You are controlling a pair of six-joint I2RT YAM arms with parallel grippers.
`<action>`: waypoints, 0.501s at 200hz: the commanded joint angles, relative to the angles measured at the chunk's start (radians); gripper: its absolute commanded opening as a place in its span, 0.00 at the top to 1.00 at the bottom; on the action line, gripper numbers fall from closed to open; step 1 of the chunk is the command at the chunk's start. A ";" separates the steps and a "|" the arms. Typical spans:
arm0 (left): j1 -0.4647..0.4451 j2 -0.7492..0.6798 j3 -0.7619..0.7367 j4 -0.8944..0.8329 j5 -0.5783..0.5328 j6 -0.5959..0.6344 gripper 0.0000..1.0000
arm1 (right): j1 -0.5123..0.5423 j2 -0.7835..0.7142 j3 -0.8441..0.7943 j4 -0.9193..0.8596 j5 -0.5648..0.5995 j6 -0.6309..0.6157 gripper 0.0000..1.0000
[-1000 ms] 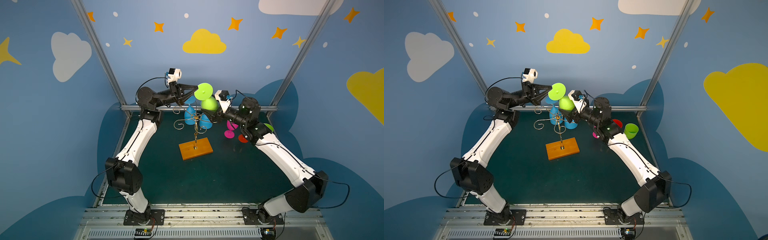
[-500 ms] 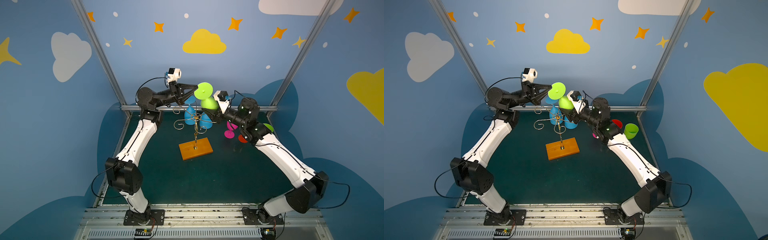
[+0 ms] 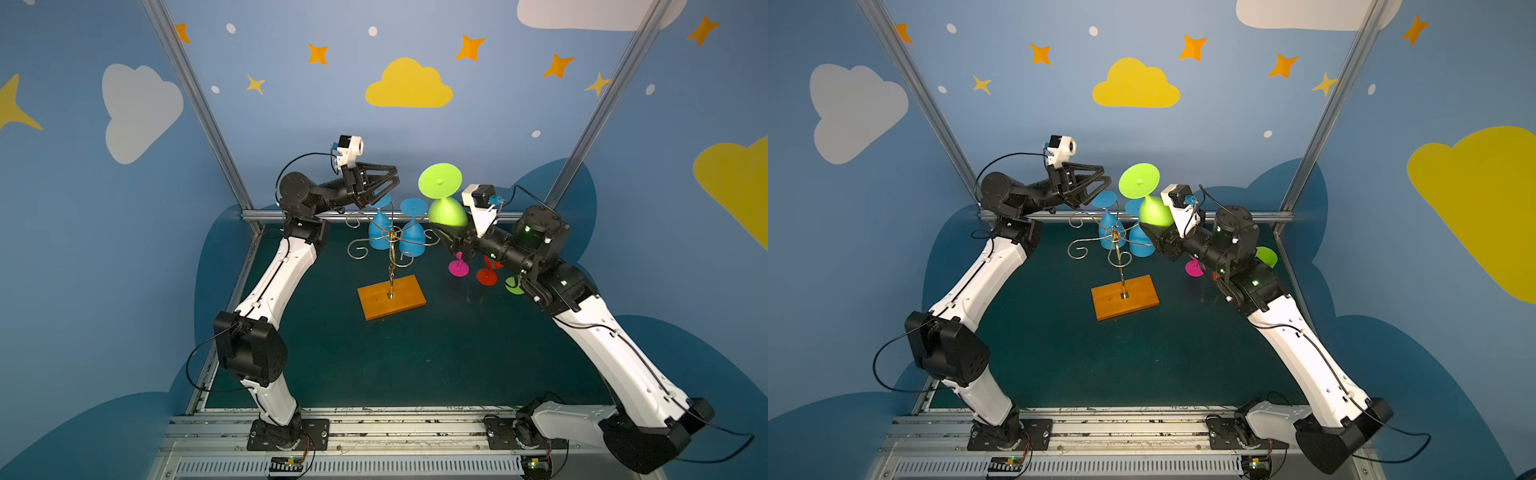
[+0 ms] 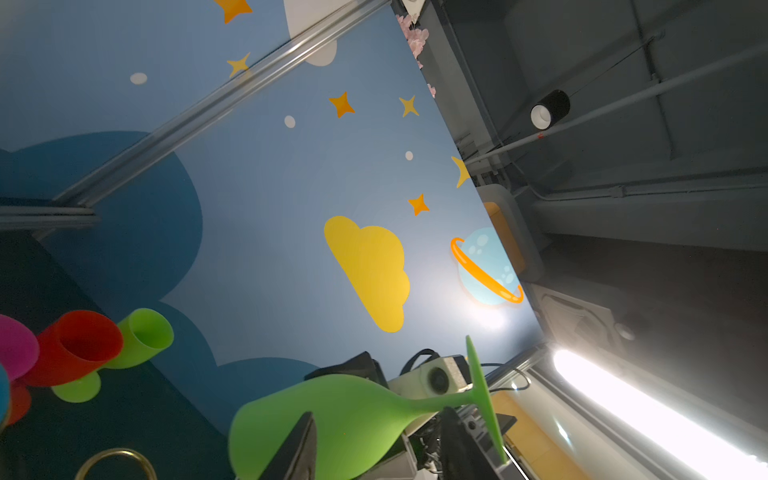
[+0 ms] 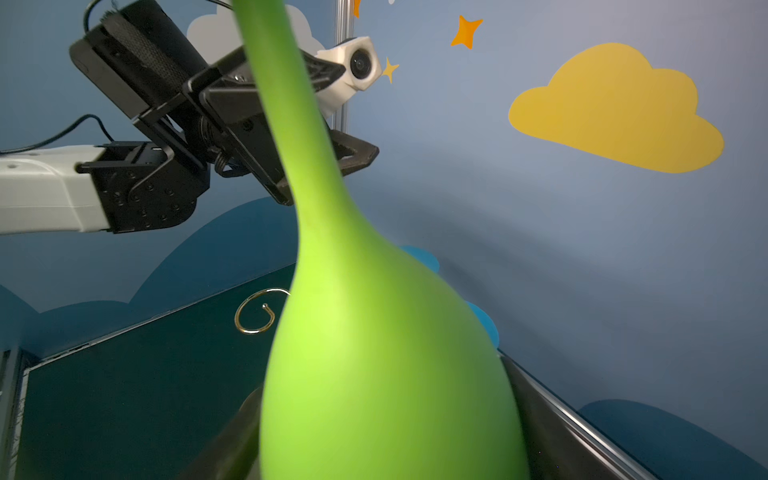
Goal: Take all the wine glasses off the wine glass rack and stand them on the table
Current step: 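Grasp the lime-green glass bowl with the right gripper beside the left gripper, then open the left gripper off the stem while the right gripper pulls the glass away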
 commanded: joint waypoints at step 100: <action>-0.080 -0.221 -0.211 -0.290 -0.275 1.443 0.52 | 0.006 0.045 0.244 -0.528 0.097 0.123 0.76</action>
